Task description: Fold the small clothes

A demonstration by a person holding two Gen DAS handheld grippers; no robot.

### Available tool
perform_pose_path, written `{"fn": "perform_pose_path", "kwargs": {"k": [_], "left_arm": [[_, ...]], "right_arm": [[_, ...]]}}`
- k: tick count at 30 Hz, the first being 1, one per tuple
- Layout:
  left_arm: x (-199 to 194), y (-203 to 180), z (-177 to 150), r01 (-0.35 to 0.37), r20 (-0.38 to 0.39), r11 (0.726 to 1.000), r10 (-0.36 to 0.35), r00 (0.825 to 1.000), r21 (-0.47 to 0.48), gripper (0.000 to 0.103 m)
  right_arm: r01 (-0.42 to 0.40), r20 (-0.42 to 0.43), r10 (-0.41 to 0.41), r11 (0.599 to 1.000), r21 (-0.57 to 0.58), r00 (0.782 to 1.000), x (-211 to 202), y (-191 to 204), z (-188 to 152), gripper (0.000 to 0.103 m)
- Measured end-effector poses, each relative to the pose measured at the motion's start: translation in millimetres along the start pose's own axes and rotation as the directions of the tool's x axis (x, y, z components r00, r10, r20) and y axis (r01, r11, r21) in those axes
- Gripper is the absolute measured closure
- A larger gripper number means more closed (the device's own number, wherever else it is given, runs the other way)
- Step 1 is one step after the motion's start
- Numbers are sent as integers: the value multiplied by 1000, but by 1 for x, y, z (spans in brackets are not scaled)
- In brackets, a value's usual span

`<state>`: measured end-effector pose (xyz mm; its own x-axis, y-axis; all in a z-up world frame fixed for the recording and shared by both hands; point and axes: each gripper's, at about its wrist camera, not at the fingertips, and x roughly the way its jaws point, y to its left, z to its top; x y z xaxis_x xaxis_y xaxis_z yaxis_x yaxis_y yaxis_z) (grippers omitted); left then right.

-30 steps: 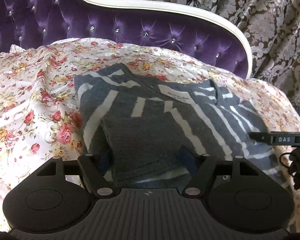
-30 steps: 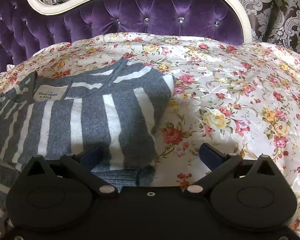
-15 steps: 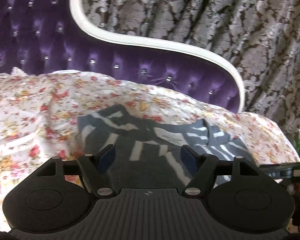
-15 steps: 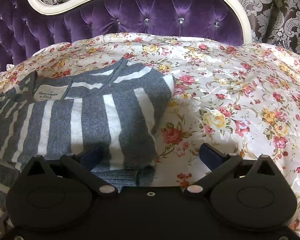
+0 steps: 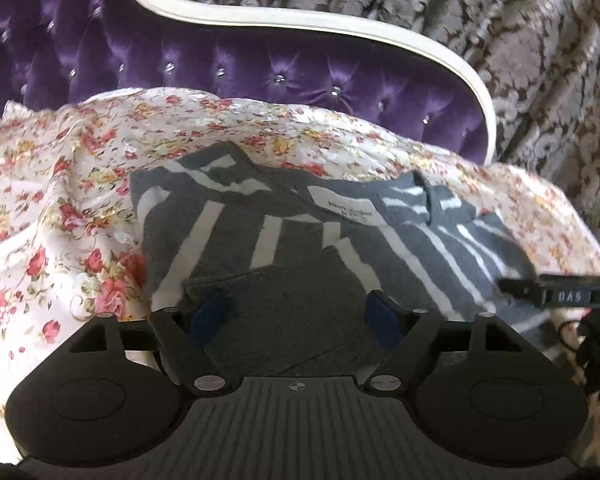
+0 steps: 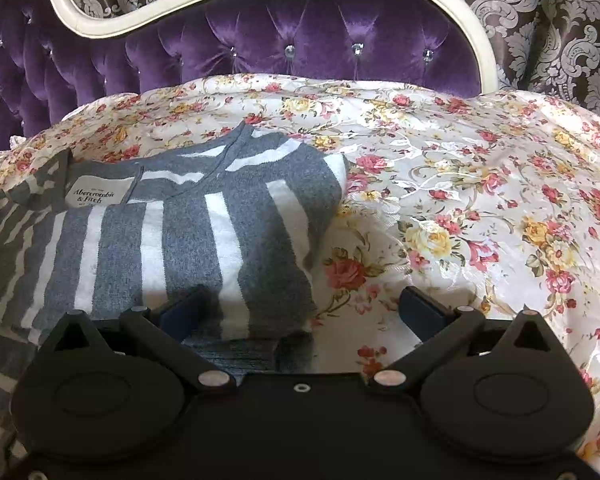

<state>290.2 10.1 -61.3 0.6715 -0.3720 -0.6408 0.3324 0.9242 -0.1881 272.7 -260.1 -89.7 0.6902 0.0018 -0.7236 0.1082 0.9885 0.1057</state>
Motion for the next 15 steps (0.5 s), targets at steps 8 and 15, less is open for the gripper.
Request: {"fn": "perform_pose_path", "kwargs": {"k": [8, 15], "left_arm": [[4, -21, -7, -75, 2, 994, 75, 997, 84, 12], [5, -24, -7, -92, -7, 994, 92, 996, 65, 9]], "right_arm": [[7, 33, -7, 1000, 16, 999, -1, 0, -3, 0], [3, 45, -4, 1000, 29, 999, -2, -2, -4, 0]]}}
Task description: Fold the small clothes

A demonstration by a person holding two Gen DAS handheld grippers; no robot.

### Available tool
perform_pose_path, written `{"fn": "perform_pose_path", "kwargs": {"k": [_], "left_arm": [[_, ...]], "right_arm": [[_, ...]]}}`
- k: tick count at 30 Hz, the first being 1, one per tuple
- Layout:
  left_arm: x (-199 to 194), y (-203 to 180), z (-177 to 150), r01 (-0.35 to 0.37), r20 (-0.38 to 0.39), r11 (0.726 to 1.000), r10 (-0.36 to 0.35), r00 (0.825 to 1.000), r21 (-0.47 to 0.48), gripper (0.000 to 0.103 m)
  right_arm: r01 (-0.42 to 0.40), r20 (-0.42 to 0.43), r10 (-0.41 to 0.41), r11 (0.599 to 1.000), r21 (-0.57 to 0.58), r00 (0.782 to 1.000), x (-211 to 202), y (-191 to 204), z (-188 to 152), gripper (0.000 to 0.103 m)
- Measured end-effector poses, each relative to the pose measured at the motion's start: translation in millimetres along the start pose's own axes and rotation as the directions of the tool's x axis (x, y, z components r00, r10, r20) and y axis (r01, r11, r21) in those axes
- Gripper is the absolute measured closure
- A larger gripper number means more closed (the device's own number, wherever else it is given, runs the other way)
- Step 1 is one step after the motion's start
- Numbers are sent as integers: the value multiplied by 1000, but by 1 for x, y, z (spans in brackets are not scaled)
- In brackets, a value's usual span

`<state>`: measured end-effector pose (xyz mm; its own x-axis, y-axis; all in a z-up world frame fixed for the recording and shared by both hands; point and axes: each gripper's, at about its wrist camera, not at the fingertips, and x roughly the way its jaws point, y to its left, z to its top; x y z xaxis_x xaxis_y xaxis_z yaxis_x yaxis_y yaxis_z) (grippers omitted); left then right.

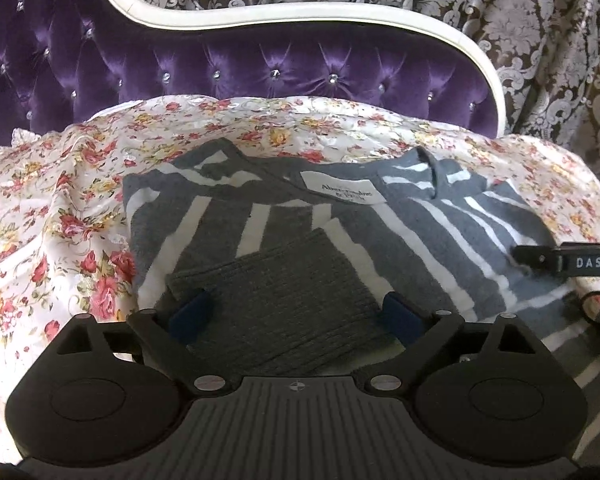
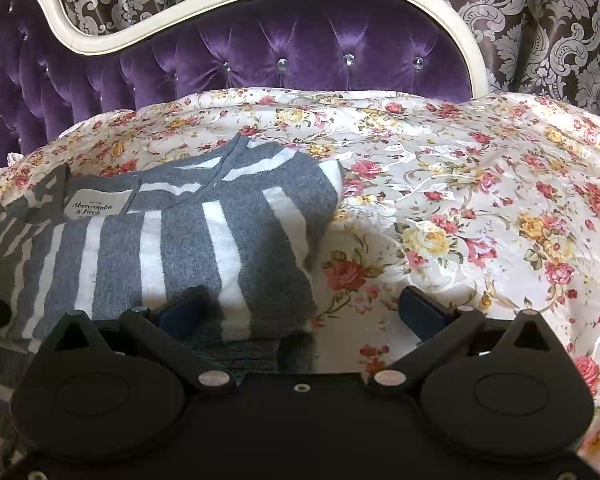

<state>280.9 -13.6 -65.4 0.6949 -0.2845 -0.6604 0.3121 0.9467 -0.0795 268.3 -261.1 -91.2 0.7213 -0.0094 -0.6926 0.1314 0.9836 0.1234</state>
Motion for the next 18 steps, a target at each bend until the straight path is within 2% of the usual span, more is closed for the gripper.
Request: {"fn": "perform_pose_path", "kwargs": {"k": [4, 10, 18], "left_arm": [[0, 1, 1, 9, -6, 1000, -9, 1000, 3, 8], [-1, -5, 3, 5, -26, 996, -3, 1000, 85, 8], [-18, -6, 6, -81, 69, 993, 75, 995, 82, 9]], "right_arm": [[-3, 2, 3, 1000, 10, 1000, 0, 0, -1, 0], [-10, -5, 10, 1000, 12, 1000, -1, -1, 1, 0], [-14, -12, 14, 1000, 28, 1000, -2, -2, 2, 3]]}}
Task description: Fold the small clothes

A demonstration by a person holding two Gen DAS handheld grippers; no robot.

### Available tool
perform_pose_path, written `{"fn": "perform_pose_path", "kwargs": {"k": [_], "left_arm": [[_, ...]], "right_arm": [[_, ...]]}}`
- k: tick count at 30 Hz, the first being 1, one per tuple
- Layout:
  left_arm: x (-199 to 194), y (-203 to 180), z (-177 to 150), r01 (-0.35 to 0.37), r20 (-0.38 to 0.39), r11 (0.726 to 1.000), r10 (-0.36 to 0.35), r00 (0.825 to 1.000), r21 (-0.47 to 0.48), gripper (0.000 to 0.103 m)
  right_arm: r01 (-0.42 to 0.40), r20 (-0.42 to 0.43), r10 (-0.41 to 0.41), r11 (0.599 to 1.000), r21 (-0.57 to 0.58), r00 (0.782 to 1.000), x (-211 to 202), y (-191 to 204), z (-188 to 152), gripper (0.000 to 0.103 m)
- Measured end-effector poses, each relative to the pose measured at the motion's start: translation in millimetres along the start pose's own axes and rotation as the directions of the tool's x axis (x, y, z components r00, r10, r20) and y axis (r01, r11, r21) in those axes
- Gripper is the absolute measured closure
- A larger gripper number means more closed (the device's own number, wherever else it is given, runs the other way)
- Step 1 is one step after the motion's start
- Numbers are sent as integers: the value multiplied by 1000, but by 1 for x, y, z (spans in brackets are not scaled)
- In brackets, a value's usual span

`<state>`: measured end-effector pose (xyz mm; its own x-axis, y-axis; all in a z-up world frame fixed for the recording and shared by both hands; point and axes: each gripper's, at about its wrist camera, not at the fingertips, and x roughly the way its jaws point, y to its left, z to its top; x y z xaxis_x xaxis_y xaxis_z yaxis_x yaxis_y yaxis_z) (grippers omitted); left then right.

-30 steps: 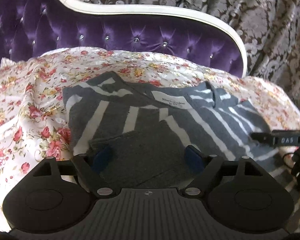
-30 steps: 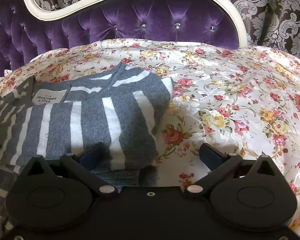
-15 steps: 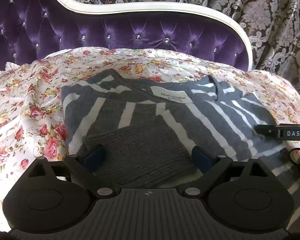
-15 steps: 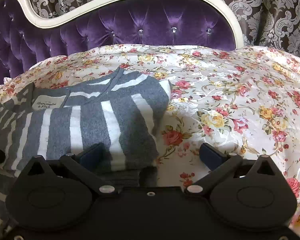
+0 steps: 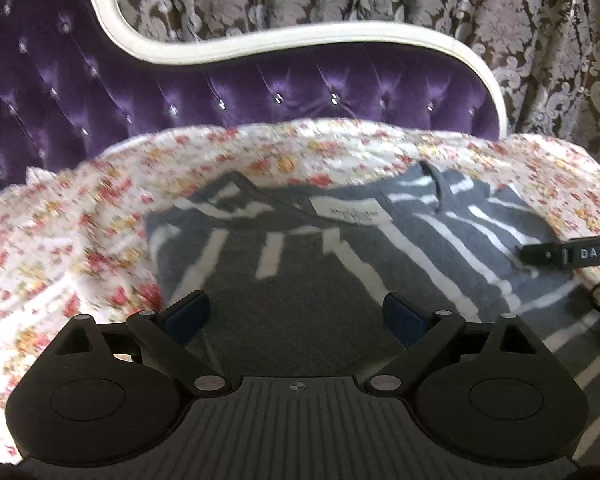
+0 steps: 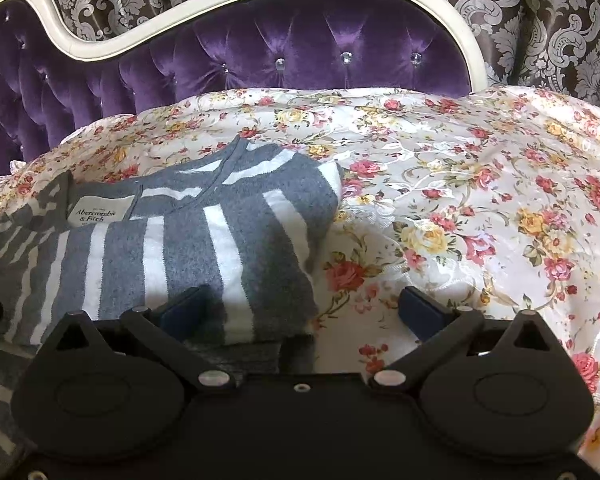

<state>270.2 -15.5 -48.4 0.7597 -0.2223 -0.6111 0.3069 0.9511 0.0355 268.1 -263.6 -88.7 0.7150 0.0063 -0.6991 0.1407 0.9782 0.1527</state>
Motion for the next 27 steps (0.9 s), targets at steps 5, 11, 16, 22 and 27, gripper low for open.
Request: {"fn": "perform_pose_path", "kwargs": {"k": [5, 11, 16, 22, 27], "left_arm": [[-8, 5, 3, -44, 27, 999, 44, 999, -29, 9], [-16, 13, 5, -100, 45, 992, 103, 994, -72, 9], [-21, 21, 3, -177, 33, 973, 183, 982, -148, 9], [-23, 28, 3, -172, 11, 968, 176, 984, -183, 9], [-24, 32, 4, -207, 27, 962, 215, 976, -179, 9]], "right_arm": [[23, 5, -23, 998, 62, 1000, -5, -9, 4, 12], [78, 29, -82, 988, 136, 996, -11, -22, 8, 12], [112, 74, -125, 981, 157, 989, -18, -27, 10, 13], [124, 109, -152, 964, 234, 982, -24, -35, 11, 13], [151, 98, -182, 954, 259, 979, -25, -39, 12, 13]]}}
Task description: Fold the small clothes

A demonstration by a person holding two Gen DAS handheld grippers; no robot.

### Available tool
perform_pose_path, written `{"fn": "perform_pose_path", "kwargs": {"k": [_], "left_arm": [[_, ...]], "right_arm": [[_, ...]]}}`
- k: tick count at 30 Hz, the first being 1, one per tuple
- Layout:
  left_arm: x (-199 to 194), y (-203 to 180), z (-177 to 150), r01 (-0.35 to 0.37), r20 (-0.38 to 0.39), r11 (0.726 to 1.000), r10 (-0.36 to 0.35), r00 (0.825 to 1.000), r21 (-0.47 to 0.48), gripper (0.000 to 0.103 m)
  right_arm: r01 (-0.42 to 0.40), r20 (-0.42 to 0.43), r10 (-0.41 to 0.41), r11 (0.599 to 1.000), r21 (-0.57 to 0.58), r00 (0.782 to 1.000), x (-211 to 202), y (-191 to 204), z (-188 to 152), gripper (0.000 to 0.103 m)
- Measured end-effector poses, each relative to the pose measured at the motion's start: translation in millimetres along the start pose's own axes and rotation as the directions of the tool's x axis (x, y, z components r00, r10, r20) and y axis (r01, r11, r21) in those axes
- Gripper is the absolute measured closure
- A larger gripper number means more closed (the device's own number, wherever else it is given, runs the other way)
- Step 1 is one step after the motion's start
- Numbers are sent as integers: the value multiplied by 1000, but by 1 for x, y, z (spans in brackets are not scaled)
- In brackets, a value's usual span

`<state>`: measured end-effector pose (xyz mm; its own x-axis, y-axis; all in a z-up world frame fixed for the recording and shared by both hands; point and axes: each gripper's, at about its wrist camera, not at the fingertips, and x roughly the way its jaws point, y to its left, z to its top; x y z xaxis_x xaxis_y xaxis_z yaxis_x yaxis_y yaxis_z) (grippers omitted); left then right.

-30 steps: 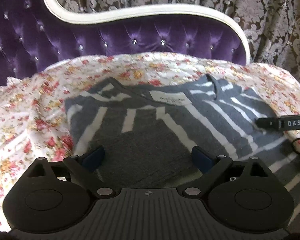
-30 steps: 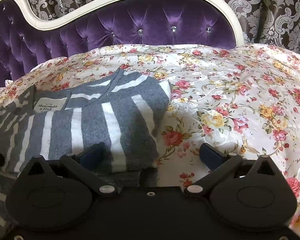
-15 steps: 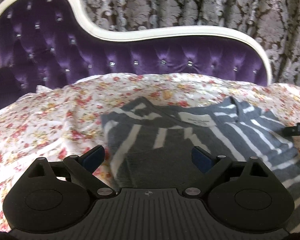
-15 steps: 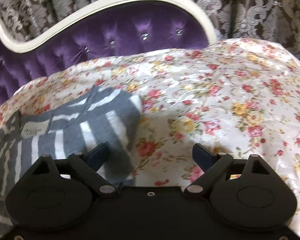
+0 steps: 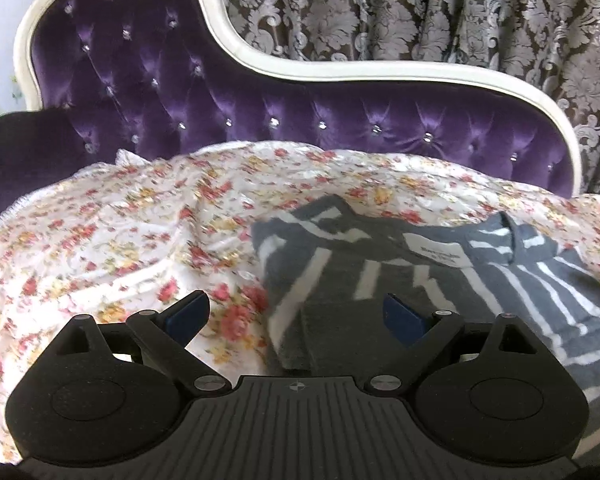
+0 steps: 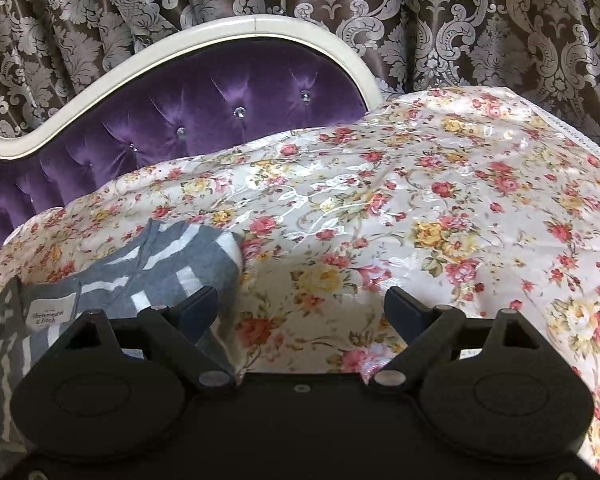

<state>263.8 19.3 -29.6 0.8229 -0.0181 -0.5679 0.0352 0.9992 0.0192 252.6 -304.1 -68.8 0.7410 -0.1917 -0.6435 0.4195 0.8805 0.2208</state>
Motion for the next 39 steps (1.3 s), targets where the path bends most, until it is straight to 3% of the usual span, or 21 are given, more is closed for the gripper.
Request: {"fn": "perform_pose_path", "kwargs": {"k": [5, 9, 15, 19, 24, 30, 34, 39], "left_arm": [[-1, 11, 2, -20, 5, 1000, 20, 1000, -19, 9], [-2, 24, 6, -44, 17, 998, 45, 999, -39, 9], [-9, 52, 15, -70, 42, 988, 76, 996, -136, 9], [-23, 59, 13, -103, 78, 986, 114, 990, -132, 9], [-51, 65, 5, -110, 88, 978, 126, 988, -175, 9], [-101, 66, -17, -54, 64, 981, 67, 996, -188, 9], [-129, 66, -39, -4, 6, 984, 6, 1000, -181, 9], [-153, 63, -69, 68, -73, 981, -82, 994, -180, 9]], "right_arm": [[-7, -11, 8, 999, 38, 1000, -2, -4, 3, 16], [-15, -14, 16, 1000, 5, 1000, -4, -1, 7, 17], [-50, 86, 57, 996, -77, 995, -18, 8, 11, 17], [-104, 143, 125, 983, -151, 982, -32, 17, 12, 17], [-199, 207, 236, 963, -184, 949, -53, 24, 10, 17], [-334, 204, 376, 918, -213, 904, -106, 29, 1, 17], [-374, 192, 428, 889, -265, 883, -153, 24, -16, 17], [-399, 106, 437, 880, -259, 893, -190, 5, -52, 17]]}}
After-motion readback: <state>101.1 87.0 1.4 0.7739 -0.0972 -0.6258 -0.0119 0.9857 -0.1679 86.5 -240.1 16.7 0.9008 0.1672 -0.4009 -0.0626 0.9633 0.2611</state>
